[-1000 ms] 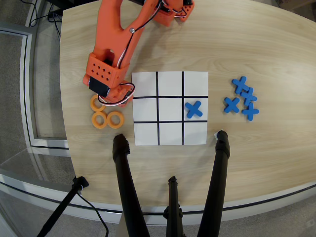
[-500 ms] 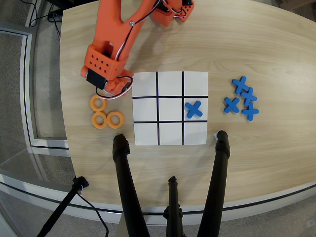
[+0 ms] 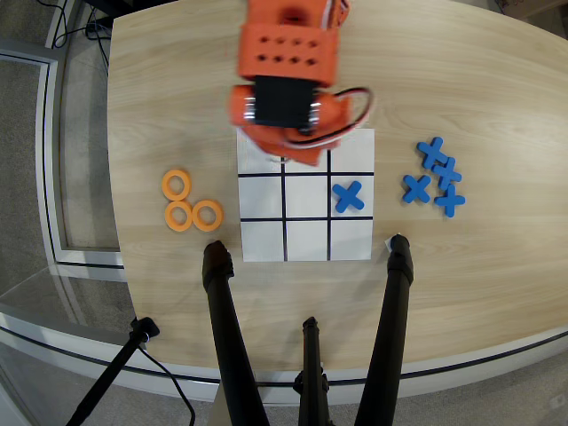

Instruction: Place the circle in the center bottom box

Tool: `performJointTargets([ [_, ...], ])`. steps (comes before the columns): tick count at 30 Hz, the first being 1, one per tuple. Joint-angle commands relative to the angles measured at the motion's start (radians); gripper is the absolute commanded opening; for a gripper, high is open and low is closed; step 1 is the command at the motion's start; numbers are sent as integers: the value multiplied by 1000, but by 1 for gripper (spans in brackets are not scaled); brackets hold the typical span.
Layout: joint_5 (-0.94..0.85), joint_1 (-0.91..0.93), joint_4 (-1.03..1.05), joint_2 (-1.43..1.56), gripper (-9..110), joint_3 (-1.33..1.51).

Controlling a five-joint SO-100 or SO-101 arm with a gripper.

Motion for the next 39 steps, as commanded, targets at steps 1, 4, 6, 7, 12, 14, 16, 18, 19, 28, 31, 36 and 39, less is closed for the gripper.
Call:
performJointTargets([
  [1, 55, -81, -137, 37, 0, 121],
  [4, 63, -101, -304, 18, 0, 239],
  [6, 63, -101, -393, -6, 0, 285],
  [7, 63, -100, -425, -20, 0, 298],
  [12, 83, -110, -499, -89, 0, 298],
  [14, 89, -118, -508, -106, 0, 298],
  [16, 103, -130, -520, -115, 0, 302],
  [18, 117, -143, -525, -123, 0, 304],
  [19, 124, -149, -529, -127, 0, 305],
  [28, 149, -181, -580, -181, 0, 305],
  [31, 146, -176, -583, -184, 1, 301],
  [36, 109, -149, -558, -170, 9, 288],
  [39, 106, -137, -557, -153, 13, 278],
])
